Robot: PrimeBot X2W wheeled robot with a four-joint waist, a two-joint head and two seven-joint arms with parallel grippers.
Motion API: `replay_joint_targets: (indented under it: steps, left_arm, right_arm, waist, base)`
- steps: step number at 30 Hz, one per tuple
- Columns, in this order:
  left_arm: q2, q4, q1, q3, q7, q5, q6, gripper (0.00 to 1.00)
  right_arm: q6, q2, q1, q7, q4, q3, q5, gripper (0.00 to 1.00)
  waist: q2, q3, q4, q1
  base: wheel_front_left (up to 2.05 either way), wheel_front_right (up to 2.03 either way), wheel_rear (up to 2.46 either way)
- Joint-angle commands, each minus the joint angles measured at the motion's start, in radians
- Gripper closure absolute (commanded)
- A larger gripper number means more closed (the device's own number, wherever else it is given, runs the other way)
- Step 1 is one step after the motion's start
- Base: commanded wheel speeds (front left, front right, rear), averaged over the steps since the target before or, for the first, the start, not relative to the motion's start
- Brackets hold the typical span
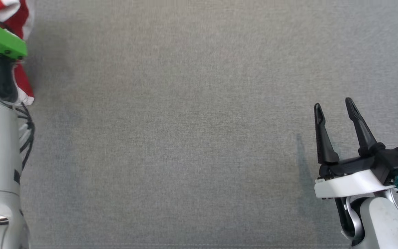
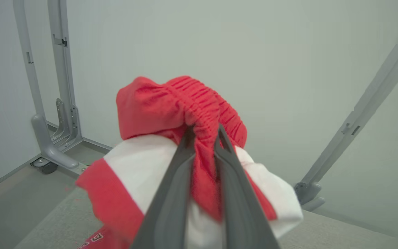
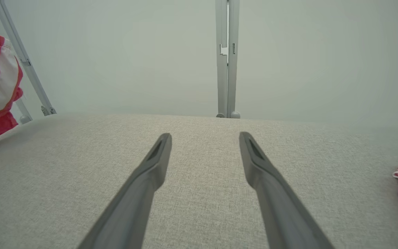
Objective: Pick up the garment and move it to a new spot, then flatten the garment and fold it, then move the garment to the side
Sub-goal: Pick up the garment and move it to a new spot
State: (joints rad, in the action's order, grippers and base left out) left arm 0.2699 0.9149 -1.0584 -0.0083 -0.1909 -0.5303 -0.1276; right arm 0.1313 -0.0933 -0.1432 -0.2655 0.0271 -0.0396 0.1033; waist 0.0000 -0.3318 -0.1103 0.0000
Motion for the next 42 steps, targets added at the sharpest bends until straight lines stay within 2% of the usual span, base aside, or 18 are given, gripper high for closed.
replay_joint_targets:
  steps: [1,6,11,17,18,24,29,37,42]
  left_arm:
    - [-0.009,-0.021,0.022,-0.012,0.005,-0.018,-0.004,1.0]
    - [-0.035,-0.204,0.112,-0.078,0.069,-0.082,-0.004,1.0]
    - [-0.082,-0.366,0.209,-0.099,0.13,-0.143,-0.004,1.0]
    - [-0.16,-0.482,0.322,-0.148,0.178,-0.173,0.029,1.0]
    - [-0.179,-0.496,0.355,-0.171,0.181,-0.18,0.036,1.0]
    - [-0.209,-0.496,0.424,-0.246,0.157,-0.205,0.035,1.0]
    - [-0.215,-0.459,0.473,-0.302,0.124,-0.237,0.03,1.0]
    - [-0.206,-0.345,0.546,-0.346,0.05,-0.171,0.052,1.0]
    - [-0.204,-0.27,0.595,-0.367,0.008,-0.156,0.056,1.0]
  right_arm:
    - [-0.001,0.002,0.016,0.0,0.0,0.005,0.001,0.0]
    - [-0.001,0.021,0.065,0.0,0.002,0.039,0.001,0.0]
    - [-0.001,0.032,0.1,0.0,0.001,0.062,0.005,0.0]
    - [-0.001,0.037,0.125,0.0,0.002,0.066,0.004,0.0]
    - [-0.001,0.038,0.123,0.0,0.003,0.06,0.007,0.0]
    - [-0.001,0.041,0.122,0.0,0.004,0.057,0.013,0.0]
    - [-0.001,0.043,0.115,0.0,0.011,0.056,0.021,0.0]
    - [-0.001,0.043,0.109,0.0,0.013,0.066,0.041,0.0]
    - [-0.001,0.043,0.099,0.0,0.015,0.07,0.032,0.0]
  waist:
    - [0.0,0.097,0.051,0.0]
    - [0.0,0.17,0.123,0.0]
    - [0.0,0.214,0.204,0.0]
    - [0.0,0.24,0.3,0.0]
    - [0.0,0.237,0.335,0.0]
    - [0.0,0.21,0.419,0.0]
    - [0.0,0.161,0.459,0.0]
    - [0.0,0.101,0.446,0.0]
    - [0.0,0.103,0.411,0.0]
  base:
    - [0.0,0.0,0.0]
    - [0.0,0.0,0.0]
    - [0.0,0.0,0.0]
    - [0.0,0.0,0.0]
    - [0.0,0.0,0.0]
    - [0.0,0.0,0.0]
    - [0.0,0.0,0.0]
    - [0.0,0.0,0.0]
    - [0.0,0.0,0.0]
